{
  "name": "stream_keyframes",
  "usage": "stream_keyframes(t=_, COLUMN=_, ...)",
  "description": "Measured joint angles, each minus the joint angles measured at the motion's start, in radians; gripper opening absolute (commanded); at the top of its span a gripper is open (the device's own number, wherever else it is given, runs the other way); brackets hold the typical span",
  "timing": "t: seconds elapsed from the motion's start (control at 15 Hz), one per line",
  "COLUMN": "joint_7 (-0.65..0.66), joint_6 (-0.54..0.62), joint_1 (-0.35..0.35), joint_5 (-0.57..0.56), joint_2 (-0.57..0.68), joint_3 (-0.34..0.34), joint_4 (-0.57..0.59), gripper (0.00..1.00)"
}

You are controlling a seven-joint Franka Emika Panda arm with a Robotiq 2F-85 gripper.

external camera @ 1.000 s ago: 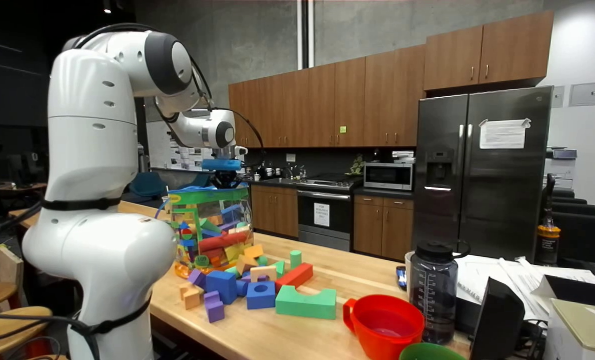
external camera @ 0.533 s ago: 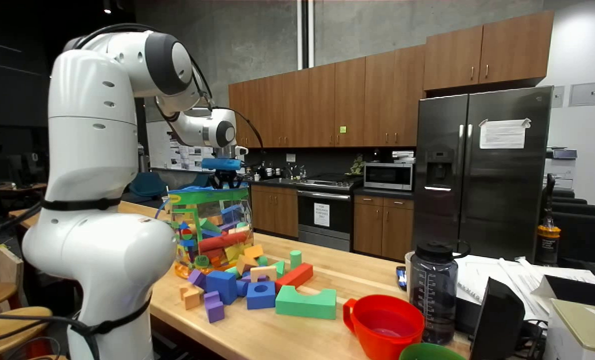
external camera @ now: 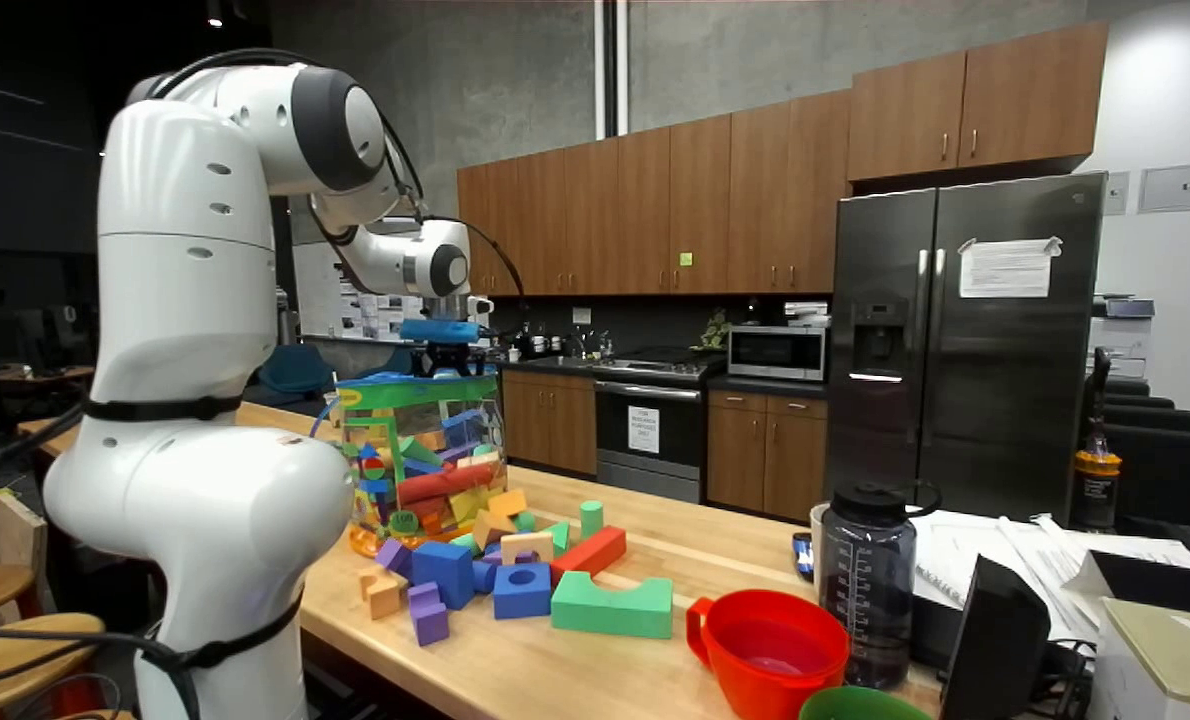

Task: Pick up one blue rectangular block and put it on the table, pick up one green cylindrical block and put it on the table

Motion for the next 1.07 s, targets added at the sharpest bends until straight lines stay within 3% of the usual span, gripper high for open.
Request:
stream_keyframes(t=0.2, joint_7=0.003, joint_6=0.004, joint_1=0.002, joint_5=-0.009, joint_2=0.000, joint_3=0.001, joint_4=-0.008, gripper=1.00)
stream_keyframes(t=0.73, joint_7=0.106, joint_6=0.188, joint_1=0.028, joint_5=-0.123, joint_2=0.000, joint_3=0.005, joint_4=-0.101, gripper=1.00)
stream_keyframes(t=1.07, joint_7=0.159, joint_6=0.237, joint_1=0.044, joint_5=-0.183, joint_2=0.001, joint_3=0.010, joint_4=-0.150, gripper=1.00)
